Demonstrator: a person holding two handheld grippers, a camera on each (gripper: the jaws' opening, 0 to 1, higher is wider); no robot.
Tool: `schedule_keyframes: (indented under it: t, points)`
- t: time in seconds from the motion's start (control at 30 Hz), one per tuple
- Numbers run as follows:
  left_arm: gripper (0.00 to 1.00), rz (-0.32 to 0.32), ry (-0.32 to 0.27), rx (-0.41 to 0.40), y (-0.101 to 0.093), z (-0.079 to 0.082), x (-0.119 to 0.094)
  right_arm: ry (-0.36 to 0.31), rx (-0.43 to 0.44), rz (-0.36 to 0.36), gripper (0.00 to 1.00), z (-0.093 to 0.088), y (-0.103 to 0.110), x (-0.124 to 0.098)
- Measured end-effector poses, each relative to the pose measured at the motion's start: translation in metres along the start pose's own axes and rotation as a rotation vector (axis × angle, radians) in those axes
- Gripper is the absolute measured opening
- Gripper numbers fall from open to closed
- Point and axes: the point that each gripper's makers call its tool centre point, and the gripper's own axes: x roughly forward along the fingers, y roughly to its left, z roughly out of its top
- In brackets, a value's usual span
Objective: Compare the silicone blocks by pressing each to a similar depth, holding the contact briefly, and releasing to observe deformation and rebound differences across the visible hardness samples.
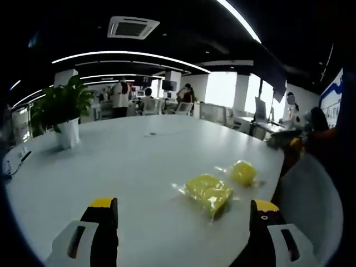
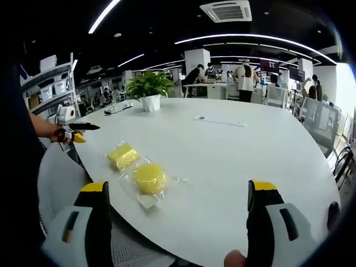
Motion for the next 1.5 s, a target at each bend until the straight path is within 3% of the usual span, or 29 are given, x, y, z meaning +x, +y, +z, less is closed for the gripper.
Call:
schedule_keyframes:
  t: [0.1, 0.17, 0.23, 0.3, 0.47, 1.5]
  points:
    - [1.00, -0.016, -0.008, -0.018, -0.002, 0.005, -0.002, -0.052, 0.012, -0.012, 0.97, 0.002, -0.004, -0.006]
    - [1.00, -0.016, -0.022, -0.026, -0.001, 0.007, -0.003, -0.020, 0.014, -0.031, 0.97, -0.003, -0.006, -0.006]
    - [1.00, -0.016, -0.013, -0.039, 0.000, 0.005, -0.001, -0.018, 0.013, -0.035, 0.97, -0.003, -0.006, -0.005]
    - [1.00, -0.013, -0.023, -0.002, 0.003, 0.005, 0.000, -0.014, 0.018, -0.041, 0.97, -0.003, -0.006, -0.004]
    - [1.00, -0.012, -0.032, -0.040, 0.003, 0.008, -0.002, -0.008, 0.001, -0.046, 0.97, 0.001, -0.002, -0.004]
    - [1.00, -0.062, 0.009, -0.036, -0.011, 0.009, 0.003, 0.023, 0.002, -0.074, 0.97, -0.008, -0.007, -0.007]
